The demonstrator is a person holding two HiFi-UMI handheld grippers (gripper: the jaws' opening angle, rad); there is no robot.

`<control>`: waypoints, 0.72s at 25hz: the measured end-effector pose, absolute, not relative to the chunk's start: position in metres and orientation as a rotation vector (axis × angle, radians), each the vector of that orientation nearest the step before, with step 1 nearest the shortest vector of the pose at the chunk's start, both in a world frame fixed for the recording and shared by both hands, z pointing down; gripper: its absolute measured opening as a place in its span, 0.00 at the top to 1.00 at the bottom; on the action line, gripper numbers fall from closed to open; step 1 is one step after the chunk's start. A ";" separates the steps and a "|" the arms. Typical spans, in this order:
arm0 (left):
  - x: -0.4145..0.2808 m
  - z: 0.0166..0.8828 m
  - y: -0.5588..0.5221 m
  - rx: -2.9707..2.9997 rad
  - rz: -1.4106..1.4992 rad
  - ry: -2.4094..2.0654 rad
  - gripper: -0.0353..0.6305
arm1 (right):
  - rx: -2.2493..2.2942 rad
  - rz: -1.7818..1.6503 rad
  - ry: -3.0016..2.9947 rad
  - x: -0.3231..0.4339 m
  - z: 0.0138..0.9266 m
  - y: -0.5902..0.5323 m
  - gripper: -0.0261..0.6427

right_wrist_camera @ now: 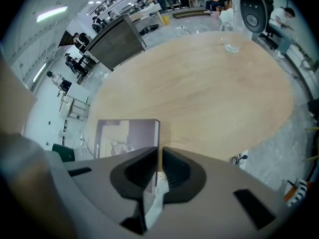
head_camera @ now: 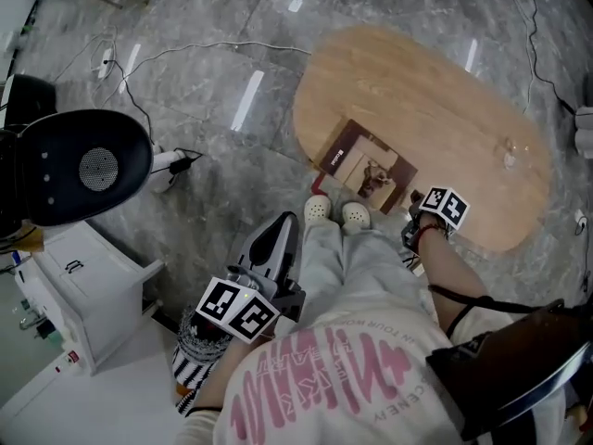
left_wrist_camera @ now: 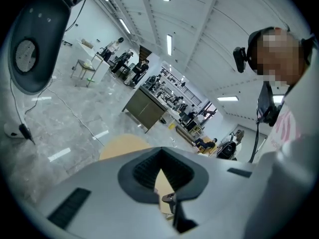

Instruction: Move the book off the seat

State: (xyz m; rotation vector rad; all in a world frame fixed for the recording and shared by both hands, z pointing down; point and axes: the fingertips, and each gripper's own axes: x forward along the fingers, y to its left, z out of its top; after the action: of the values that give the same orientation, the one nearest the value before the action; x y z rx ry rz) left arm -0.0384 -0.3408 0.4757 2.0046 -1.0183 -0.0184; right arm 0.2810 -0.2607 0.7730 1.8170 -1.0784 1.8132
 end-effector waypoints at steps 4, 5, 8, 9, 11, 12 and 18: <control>-0.035 0.456 -0.362 2.079 -0.035 -0.999 0.94 | 1.817 1.874 -1.137 0.283 0.750 -0.272 0.94; -0.034 0.454 -0.367 2.095 -0.039 -0.995 0.94 | 1.833 1.907 -1.187 0.280 0.742 -0.281 0.94; -0.034 0.445 -0.381 2.157 -0.056 -0.967 0.93 | 1.882 1.992 -1.469 0.266 0.699 -0.326 0.94; -0.034 0.441 -0.386 2.181 -0.063 -0.955 0.93 | 1.886 2.016 -1.592 0.259 0.679 -0.343 0.94; -0.035 0.432 -0.397 2.227 -0.081 -0.934 0.93 | 1.877 2.050 -1.846 0.245 0.635 -0.375 0.94; -0.036 0.427 -0.403 2.250 -0.091 -0.928 0.93 | 1.871 2.040 -1.969 0.240 0.613 -0.389 0.94; -0.052 0.392 -0.439 2.365 -0.192 -0.953 0.93 | 1.882 1.812 -2.797 0.224 0.451 -0.448 0.94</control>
State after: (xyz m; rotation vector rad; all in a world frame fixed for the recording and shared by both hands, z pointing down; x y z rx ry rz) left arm -0.0519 -0.4389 0.3916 2.3649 -0.9534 -0.1923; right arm 0.2241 -0.4476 0.4507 1.8816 -2.7973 1.8117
